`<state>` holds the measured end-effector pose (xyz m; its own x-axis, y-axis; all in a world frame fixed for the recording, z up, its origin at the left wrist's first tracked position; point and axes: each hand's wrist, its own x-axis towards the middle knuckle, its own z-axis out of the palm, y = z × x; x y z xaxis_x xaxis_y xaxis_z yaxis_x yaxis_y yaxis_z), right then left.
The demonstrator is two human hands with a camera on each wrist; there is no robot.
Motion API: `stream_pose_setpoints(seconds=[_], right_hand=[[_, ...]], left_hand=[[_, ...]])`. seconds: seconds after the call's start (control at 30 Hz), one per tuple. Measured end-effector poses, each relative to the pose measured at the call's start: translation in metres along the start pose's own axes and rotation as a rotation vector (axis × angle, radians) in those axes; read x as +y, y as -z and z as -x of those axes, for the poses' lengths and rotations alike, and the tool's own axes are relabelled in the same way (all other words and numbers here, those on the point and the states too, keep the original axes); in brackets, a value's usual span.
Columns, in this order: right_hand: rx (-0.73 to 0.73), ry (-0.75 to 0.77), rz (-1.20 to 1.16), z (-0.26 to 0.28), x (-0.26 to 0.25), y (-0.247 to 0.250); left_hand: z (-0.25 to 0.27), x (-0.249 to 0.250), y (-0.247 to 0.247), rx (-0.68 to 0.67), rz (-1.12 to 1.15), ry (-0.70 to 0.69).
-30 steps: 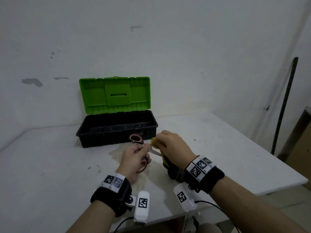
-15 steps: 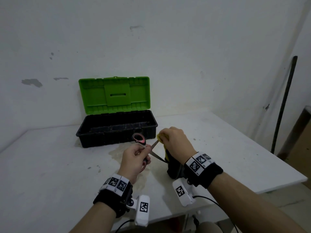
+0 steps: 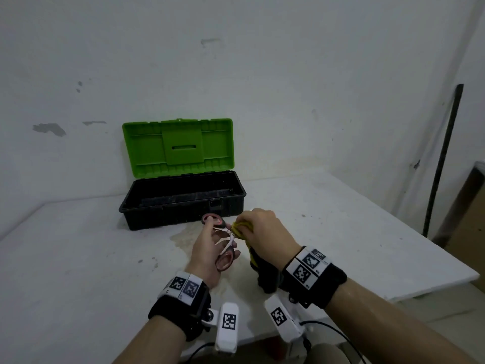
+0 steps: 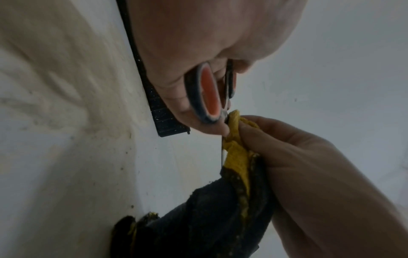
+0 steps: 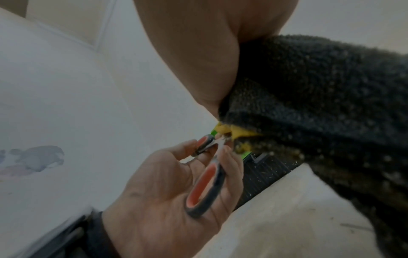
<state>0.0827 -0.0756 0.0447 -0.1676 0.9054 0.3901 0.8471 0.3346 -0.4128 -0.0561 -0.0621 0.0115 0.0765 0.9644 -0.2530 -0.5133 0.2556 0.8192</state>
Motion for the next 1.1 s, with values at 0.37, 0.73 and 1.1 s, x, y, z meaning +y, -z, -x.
stream_pose_setpoints(seconds=[0.37,0.73,1.1], right_hand=[[-0.077,0.074,0.008,0.001,-0.016,-0.004],[-0.065,0.151,0.048,0.001,-0.028,-0.004],[-0.1,0.148,0.08,0.001,-0.034,0.003]], left_hand=[[0.002,-0.005,-0.001,0.016,-0.11,-0.167],[0.005,-0.005,-0.001,0.034,-0.228,-0.242],[0.003,-0.004,0.002,0.029,-0.28,-0.254]])
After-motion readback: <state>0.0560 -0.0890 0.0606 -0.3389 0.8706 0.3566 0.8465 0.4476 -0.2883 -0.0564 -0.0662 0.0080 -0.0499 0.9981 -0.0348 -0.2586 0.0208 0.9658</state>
